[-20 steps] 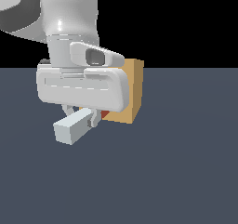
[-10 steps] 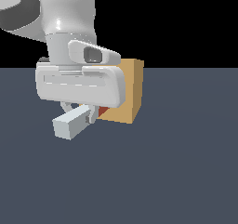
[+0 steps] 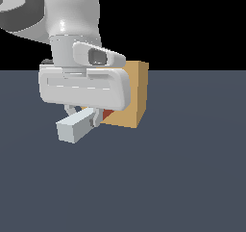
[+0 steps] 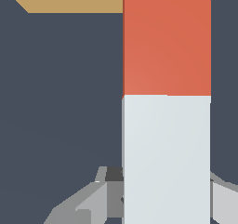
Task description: Insert the peg into the horizontal hole in a box.
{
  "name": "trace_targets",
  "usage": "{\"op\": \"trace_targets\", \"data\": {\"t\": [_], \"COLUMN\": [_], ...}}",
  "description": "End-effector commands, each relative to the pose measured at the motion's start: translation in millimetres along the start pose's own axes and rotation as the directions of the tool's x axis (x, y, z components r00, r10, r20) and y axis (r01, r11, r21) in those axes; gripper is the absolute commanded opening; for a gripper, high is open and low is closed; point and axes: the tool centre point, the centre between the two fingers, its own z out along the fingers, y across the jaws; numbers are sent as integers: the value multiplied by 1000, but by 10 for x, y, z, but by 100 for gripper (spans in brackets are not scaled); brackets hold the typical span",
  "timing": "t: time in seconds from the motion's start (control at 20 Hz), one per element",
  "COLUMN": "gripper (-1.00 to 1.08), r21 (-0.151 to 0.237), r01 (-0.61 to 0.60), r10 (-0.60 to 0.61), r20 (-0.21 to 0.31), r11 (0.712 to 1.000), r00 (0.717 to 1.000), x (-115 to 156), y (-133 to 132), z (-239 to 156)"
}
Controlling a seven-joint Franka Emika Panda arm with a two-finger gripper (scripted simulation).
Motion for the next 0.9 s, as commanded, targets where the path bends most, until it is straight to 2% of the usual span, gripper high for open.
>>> {"op": "trace_targets", "data": {"t": [0.0,0.2,0.6,0.85], "gripper": [-100,-100,-100,-100], "r21": [-3,-3,-5,-5], "r01": [1,1,1,1], "r10": [-1,-1,-1,-1], "r20": [-1,-1,-2,-2], "r11": [1000,1000,1000,1000], "r00": [1000,1000,1000,1000], "x": [83,310,939,1141], "y": [5,-2,-5,2], "z": [-12,-15,-22,-25]}}
